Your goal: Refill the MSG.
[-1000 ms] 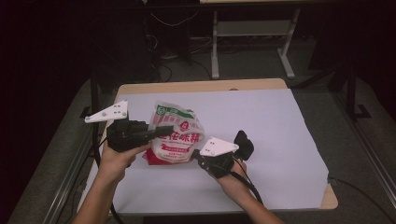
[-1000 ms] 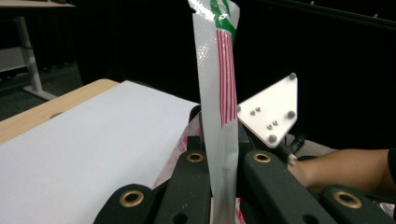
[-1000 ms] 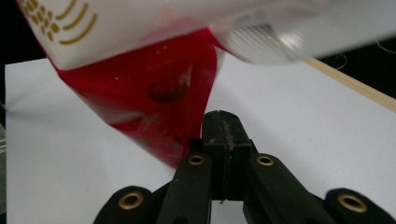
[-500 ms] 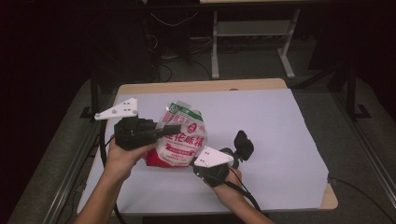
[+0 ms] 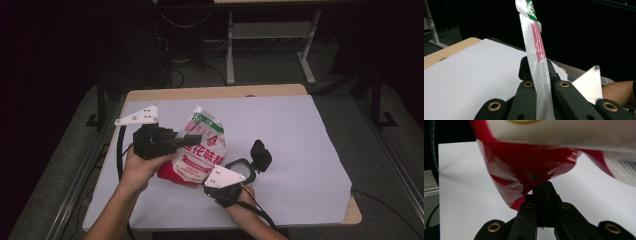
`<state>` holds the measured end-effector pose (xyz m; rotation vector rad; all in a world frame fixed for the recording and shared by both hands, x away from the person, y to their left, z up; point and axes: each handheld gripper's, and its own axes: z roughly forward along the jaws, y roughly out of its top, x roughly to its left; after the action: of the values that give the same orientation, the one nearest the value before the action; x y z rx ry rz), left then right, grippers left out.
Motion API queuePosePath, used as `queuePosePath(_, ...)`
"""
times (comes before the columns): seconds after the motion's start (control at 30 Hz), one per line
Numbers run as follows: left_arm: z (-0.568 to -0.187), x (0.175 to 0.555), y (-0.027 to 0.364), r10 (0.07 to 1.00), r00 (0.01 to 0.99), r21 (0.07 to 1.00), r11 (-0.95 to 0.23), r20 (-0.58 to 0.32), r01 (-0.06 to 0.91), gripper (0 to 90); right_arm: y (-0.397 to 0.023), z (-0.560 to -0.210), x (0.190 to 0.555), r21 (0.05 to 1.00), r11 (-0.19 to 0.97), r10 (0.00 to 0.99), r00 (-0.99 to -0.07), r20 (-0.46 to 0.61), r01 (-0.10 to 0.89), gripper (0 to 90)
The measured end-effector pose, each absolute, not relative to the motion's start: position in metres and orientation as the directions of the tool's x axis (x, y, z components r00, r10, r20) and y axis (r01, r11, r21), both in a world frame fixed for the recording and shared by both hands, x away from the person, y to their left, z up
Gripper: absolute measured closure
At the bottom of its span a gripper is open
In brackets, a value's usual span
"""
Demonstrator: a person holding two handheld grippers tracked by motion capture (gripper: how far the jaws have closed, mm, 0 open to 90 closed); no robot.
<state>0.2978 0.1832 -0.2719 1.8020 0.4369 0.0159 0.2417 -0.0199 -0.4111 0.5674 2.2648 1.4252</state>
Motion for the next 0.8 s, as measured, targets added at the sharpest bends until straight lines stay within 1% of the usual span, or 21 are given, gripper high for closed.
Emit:
queuePosePath(0.27, -0.274, 0.303, 0.176, 0.293, 0.928, 0.934, -0.201, -0.232, 0.297, 90.0, -0.024, -0.414, 0.24, 0.912, 0.393, 0.545, -0.828, -0.131, 0.114, 89.9)
queuePosePath(0.8, -0.267, 0.314, 0.156, 0.31, 0.911, 0.895, -0.268, -0.272, 0.358, 90.0, -0.025, -0.415, 0.232, 0.911, 0.395, 0.553, -0.823, -0.132, 0.119, 89.9)
